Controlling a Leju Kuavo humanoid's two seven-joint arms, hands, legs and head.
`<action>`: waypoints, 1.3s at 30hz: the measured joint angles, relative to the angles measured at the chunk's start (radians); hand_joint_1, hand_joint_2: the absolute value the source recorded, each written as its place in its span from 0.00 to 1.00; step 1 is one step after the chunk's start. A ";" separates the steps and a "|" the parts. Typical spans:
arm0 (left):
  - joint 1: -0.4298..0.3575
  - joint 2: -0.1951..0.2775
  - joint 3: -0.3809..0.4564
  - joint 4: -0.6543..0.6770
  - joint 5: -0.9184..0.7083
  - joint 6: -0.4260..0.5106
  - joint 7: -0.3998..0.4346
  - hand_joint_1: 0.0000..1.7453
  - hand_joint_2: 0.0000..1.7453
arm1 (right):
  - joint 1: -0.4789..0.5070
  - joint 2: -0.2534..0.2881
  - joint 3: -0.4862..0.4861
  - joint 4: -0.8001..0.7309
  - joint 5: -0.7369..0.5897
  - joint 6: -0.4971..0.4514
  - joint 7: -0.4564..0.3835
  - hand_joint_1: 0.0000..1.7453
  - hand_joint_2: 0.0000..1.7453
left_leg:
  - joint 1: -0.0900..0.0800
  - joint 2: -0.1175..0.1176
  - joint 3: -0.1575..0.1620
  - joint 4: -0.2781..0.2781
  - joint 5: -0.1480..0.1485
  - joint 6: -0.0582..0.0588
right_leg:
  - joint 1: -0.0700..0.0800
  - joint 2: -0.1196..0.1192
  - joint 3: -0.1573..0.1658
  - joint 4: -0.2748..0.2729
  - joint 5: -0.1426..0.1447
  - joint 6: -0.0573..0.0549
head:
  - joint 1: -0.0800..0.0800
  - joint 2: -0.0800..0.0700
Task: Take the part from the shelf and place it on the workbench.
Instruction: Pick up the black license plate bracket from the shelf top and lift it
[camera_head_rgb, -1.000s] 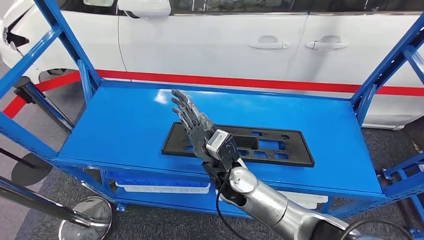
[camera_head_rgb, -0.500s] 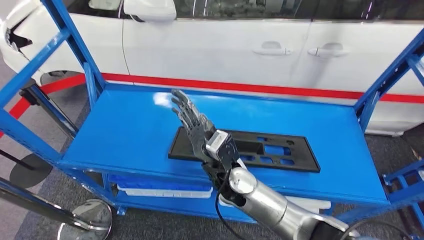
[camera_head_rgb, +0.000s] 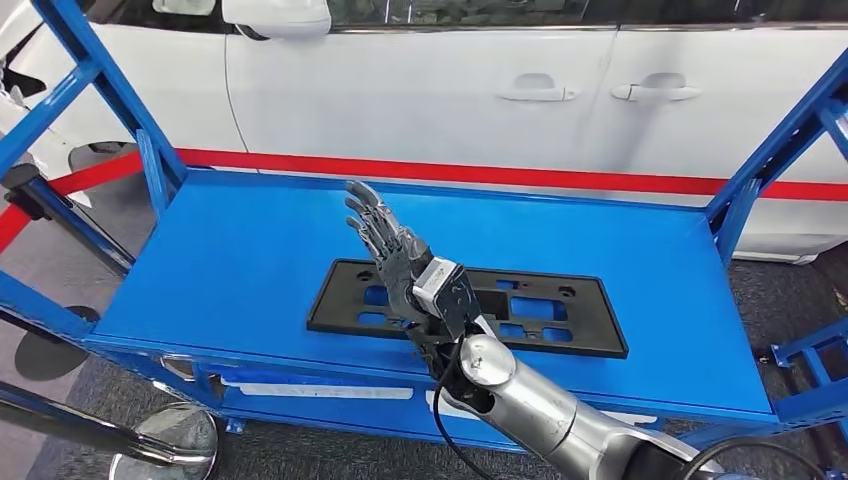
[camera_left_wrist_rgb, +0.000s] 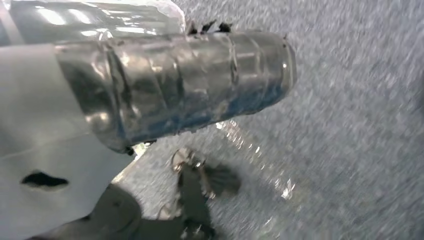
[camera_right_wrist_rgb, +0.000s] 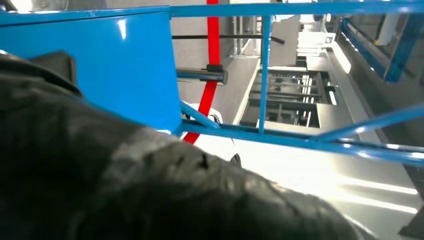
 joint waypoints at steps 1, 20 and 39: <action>-0.001 0.000 -0.002 0.000 -0.004 -0.009 0.009 0.00 0.00 | -0.002 0.001 0.000 0.002 -0.004 0.004 0.000 0.00 0.00 | 0.001 0.001 -0.024 0.050 -0.024 -0.004 | 0.001 0.003 0.002 -0.002 0.000 -0.003 | 0.000 0.000; -0.004 0.009 -0.024 0.001 -0.006 -0.021 0.024 0.00 0.00 | -0.018 0.006 0.000 0.064 -0.008 0.013 -0.015 0.00 0.00 | -0.018 0.038 0.038 -0.135 0.089 0.051 | -0.004 -0.004 -0.108 0.206 -0.099 0.041 | 0.003 0.000; -0.003 0.011 -0.048 0.002 -0.027 -0.032 0.040 0.00 0.00 | -0.046 0.019 0.033 0.087 0.126 0.019 0.049 0.00 1.00 | -0.009 0.002 -0.029 0.057 0.000 0.023 | 0.004 0.012 -0.010 0.007 0.002 0.005 | 0.002 0.000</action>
